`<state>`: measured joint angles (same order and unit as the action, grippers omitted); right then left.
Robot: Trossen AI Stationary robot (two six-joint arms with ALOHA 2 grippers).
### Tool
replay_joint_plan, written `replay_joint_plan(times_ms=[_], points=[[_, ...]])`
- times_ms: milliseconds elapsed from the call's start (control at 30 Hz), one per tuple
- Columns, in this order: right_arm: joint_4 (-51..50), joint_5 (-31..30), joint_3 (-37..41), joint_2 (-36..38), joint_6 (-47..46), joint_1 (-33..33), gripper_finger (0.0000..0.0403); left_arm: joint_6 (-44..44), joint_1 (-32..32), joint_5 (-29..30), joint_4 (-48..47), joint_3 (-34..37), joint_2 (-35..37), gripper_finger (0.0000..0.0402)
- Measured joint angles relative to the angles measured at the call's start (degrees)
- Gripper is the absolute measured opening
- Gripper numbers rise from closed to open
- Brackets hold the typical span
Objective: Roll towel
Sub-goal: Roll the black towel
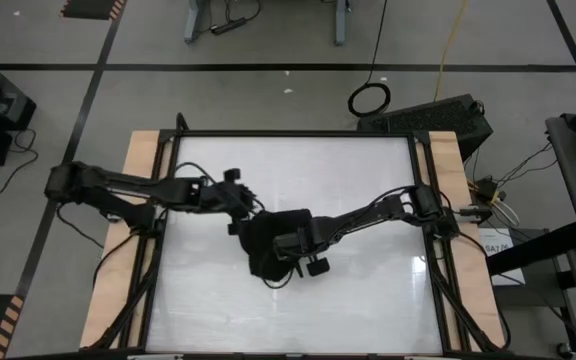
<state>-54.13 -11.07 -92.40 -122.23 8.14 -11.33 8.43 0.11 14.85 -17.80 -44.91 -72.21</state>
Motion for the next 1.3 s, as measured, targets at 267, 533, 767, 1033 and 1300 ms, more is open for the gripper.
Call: replay_joint_plan(times_ms=[267,533,767,1033,1300], points=[[0.2,0.6,0.0,0.0,-1.6,-0.9,0.0,1.4,3.0,-9.8,8.0,0.0,-7.1,0.0189],[0.2,0.6,0.0,0.0,-3.0,-1.0,0.0,1.8,5.1,-16.6,16.3,0.0,-15.4,0.0161],[-0.6,0.6,0.0,0.0,-3.0,-1.2,0.0002,4.9,5.2,-16.5,16.7,0.0,-17.4,0.0105],[-0.4,0.2,0.0,4.6,-3.3,-1.2,0.0008,6.0,5.2,-18.4,16.6,0.0,-16.9,0.0006],[-1.2,-6.4,0.0,13.5,-5.0,-1.2,0.0001,8.4,4.3,-12.4,8.7,-6.0,-8.5,0.0003]])
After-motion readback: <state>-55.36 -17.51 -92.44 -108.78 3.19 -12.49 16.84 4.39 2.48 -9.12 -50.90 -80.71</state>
